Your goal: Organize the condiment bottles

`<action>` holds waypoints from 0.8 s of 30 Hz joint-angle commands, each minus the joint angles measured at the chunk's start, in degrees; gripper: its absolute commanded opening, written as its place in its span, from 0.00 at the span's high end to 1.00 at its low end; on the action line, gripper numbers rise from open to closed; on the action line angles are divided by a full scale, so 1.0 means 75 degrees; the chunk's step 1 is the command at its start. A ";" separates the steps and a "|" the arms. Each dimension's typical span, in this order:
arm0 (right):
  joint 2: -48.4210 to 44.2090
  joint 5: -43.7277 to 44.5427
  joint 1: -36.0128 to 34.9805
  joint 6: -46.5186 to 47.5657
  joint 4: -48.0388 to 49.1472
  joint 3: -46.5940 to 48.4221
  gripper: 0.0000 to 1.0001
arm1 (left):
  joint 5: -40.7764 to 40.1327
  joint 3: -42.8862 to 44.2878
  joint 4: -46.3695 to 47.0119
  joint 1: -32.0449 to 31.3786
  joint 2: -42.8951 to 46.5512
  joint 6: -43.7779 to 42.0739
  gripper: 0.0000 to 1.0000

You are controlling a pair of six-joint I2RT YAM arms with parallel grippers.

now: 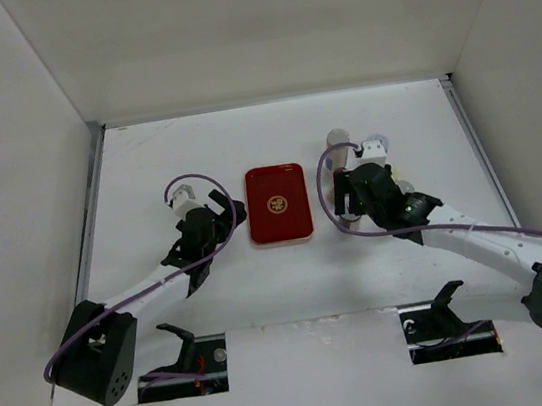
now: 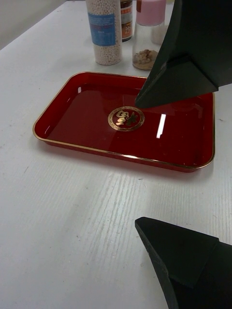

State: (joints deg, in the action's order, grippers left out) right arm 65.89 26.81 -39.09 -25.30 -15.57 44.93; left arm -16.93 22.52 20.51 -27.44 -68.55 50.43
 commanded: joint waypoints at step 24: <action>0.0569 0.0796 -0.0218 0.0127 -0.0360 0.1133 0.54 | 0.0066 0.0020 0.0570 0.0196 -0.0374 0.0131 0.00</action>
State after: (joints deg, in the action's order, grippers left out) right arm 76.18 27.97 -39.11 -25.21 -19.25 46.63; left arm -16.25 22.50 21.71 -26.28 -71.44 50.85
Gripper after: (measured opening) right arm 0.706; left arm 0.997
